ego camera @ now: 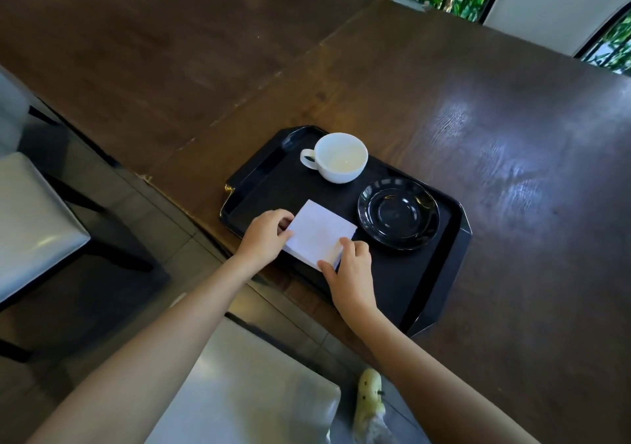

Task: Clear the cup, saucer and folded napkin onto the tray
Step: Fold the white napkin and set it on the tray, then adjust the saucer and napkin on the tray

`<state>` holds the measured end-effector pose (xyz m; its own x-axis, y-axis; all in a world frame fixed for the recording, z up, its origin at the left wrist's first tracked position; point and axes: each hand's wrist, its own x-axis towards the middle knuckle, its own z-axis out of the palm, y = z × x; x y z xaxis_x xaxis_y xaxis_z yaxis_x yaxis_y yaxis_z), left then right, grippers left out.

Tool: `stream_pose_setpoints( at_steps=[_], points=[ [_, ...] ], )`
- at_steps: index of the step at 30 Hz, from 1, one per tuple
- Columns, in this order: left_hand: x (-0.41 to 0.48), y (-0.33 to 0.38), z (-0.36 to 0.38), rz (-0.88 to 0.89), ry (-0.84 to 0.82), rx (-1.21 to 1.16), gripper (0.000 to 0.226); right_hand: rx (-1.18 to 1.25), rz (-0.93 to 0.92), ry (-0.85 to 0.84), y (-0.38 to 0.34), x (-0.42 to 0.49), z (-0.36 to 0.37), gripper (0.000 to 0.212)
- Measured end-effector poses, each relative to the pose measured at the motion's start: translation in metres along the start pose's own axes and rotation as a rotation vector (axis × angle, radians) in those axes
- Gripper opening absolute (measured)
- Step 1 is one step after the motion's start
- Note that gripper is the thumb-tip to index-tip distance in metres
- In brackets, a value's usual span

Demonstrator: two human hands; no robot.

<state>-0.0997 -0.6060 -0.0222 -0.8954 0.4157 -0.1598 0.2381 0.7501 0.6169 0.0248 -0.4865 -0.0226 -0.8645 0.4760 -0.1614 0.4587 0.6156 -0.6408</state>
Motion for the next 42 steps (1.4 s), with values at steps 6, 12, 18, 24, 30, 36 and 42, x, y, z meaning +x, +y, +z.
stream_pose_setpoints(
  at_steps=[6, 12, 18, 24, 30, 36, 42],
  points=[
    [0.001, -0.004, -0.001, 0.043, 0.023, -0.016, 0.029, 0.014, -0.017, -0.019, -0.001, -0.007, 0.007, 0.050],
    [-0.001, -0.007, -0.002, 0.052, 0.039, 0.006, 0.029, -0.045, -0.022, 0.032, -0.003, -0.011, 0.013, 0.051],
    [-0.002, 0.004, -0.006, 0.033, 0.116, -0.027, 0.032, -0.022, -0.058, 0.000, 0.002, -0.007, 0.001, 0.059],
    [0.019, 0.065, 0.003, -0.003, 0.120, -0.329, 0.029, 0.057, 0.099, 0.280, 0.047, 0.036, -0.086, 0.051],
    [0.051, 0.116, 0.048, -0.114, -0.138, -0.160, 0.042, -0.128, 0.182, -0.070, 0.086, 0.070, -0.121, 0.098],
    [0.063, 0.117, 0.059, -0.134, -0.109, -0.108, 0.039, -0.125, 0.160, -0.088, 0.088, 0.073, -0.107, 0.106],
    [0.069, 0.113, 0.055, -0.188, -0.118, -0.212, 0.044, -0.102, 0.146, -0.086, 0.084, 0.073, -0.106, 0.103]
  ],
)
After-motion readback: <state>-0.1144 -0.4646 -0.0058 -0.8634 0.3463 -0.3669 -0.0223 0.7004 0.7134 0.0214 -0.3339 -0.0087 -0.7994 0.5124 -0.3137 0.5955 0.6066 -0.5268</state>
